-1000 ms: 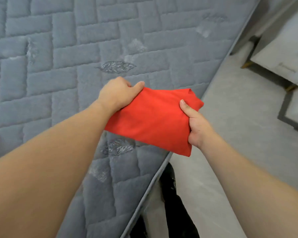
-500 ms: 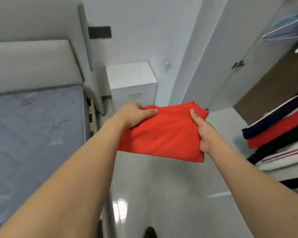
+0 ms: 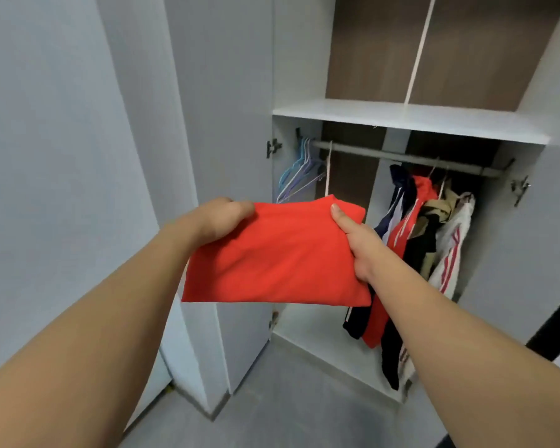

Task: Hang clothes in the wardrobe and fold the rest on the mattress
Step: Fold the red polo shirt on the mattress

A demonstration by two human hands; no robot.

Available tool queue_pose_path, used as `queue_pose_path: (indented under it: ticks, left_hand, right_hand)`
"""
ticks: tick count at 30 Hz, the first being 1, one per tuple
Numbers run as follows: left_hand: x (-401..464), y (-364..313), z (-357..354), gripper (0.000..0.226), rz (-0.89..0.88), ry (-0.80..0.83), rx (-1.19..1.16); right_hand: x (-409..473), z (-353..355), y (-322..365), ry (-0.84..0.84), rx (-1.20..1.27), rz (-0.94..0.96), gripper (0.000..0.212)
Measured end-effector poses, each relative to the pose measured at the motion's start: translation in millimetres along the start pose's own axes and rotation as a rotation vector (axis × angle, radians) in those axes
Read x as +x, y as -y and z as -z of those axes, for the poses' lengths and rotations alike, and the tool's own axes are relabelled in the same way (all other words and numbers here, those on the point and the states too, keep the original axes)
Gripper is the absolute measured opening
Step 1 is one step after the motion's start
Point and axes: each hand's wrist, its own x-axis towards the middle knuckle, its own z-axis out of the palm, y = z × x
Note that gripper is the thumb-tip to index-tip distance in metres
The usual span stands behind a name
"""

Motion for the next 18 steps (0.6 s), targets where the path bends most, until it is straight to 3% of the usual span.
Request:
queue_pose_path:
  ticks: [4,11,18]
  left_hand:
    - [82.2,-61.2,29.2,0.036,-0.136,-0.025,0.044]
    - [228.4,-148.2,50.4,0.028,-0.257,-0.112,0.053]
    - [375.0,-186.1,84.2,0.037,-0.312,-0.230,0.072]
  right_hand:
    - [47.2,1.5,76.6,-0.126,0.014,0.125,0.063]
    - [147.3,19.1,197.7,-0.206,-0.041,0.266,0.032]
    - [282.0,-9.4,285.7,-0.289,-0.127,0.347,0.026]
